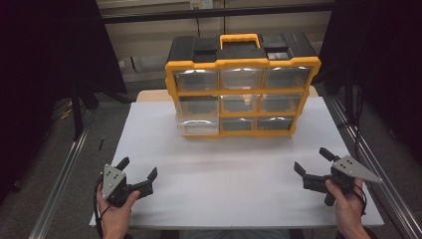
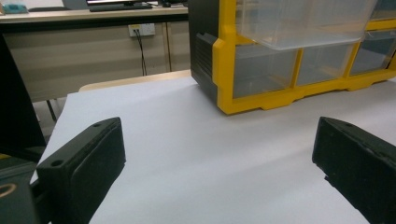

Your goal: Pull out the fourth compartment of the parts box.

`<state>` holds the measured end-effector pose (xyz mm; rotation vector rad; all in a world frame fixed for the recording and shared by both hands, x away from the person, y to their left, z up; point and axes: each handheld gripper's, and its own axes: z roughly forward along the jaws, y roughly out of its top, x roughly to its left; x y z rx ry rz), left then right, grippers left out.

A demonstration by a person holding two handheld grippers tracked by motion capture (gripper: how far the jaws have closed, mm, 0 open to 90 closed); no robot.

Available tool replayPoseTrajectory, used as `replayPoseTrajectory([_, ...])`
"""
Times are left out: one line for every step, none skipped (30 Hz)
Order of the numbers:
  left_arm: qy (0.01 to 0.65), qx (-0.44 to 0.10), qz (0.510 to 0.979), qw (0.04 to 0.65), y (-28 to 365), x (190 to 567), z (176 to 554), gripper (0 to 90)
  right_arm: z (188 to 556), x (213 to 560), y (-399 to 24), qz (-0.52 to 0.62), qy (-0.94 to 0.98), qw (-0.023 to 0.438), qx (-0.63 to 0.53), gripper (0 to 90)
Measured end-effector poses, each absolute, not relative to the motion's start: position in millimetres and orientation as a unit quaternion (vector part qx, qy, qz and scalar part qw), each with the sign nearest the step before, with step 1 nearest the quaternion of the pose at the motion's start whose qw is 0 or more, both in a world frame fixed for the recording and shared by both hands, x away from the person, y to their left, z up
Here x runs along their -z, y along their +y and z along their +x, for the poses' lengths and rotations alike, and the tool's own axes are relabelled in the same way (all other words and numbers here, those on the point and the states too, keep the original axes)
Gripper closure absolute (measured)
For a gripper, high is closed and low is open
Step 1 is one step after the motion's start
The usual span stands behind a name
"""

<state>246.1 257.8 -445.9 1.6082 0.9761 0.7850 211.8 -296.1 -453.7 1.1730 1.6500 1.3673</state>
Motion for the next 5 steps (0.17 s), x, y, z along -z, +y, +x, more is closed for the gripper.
replayPoseTrajectory([0.405,-0.329,0.671,0.527,256.4,444.1,247.3,2.7,214.1,454.5,-296.1,0.452,0.635,0.342,-0.525,0.8])
replayPoseTrajectory([0.405,-0.329,0.671,0.527,256.4,444.1,247.3,2.8,214.1,454.5,-296.1,0.452,0.635,0.342,-0.525,0.8])
replayPoseTrajectory([0.405,-0.326,0.672,0.528,255.8,443.7,248.0,2.8,214.8,454.7,-295.9,0.453,0.635,0.343,-0.523,0.9])
replayPoseTrajectory([0.402,-0.326,0.671,0.531,255.4,443.8,249.5,2.7,214.8,454.5,-295.8,0.454,0.636,0.343,-0.522,0.9])
replayPoseTrajectory([0.407,-0.323,0.670,0.530,254.4,444.3,250.4,2.7,214.7,454.4,-295.8,0.453,0.636,0.343,-0.523,0.9])
